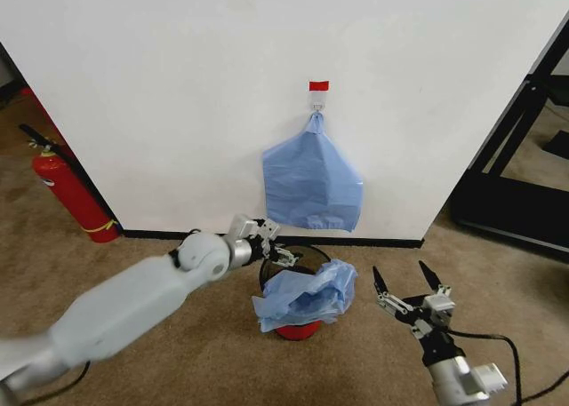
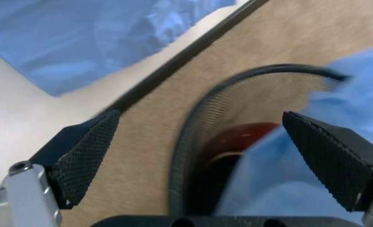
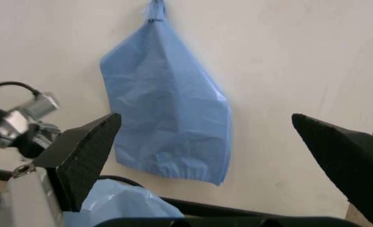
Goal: Pick up the garbage bag from the wall and place it over the trash bin.
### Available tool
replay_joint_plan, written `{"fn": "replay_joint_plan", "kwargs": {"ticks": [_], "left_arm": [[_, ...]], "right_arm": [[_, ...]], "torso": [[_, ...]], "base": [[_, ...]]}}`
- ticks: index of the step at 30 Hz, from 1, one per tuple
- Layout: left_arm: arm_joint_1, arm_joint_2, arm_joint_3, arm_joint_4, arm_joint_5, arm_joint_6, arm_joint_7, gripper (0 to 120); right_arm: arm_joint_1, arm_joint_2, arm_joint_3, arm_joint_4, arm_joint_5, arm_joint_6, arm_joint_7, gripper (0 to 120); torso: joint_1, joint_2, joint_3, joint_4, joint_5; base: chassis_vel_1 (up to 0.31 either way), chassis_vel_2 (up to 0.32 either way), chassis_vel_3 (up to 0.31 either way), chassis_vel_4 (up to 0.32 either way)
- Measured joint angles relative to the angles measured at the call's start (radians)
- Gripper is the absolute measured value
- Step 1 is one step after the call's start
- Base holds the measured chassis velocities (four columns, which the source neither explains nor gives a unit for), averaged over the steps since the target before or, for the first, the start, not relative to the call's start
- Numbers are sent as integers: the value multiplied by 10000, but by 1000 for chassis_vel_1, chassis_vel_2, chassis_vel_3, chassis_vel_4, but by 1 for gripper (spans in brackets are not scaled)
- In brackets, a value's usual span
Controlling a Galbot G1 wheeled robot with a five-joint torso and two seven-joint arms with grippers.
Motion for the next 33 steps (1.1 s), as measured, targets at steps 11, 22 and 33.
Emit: {"fn": "replay_joint_plan", "kwargs": {"ticks": [11,22,33], "left_arm": [[-1081,-760,1618,1769,428,96,565,100],[-1254,-1543,2147,2536,175,51,395,68],[-1353,-1562,2136,2437,-443,374,-81,32]], "right_arm": [[-232,34,8,766,-44,-200,124,100],[-343,-96,181,1038,290,-343,332,100],[18,-181,2,747,387,-492,541,100]], "torso": [[0,0,-1,5,1],[-1,0,-1,2,1],[-1,0,-1,1,0]], "base": [[0,0,0,0],[0,0,0,0],[0,0,0,0]]}}
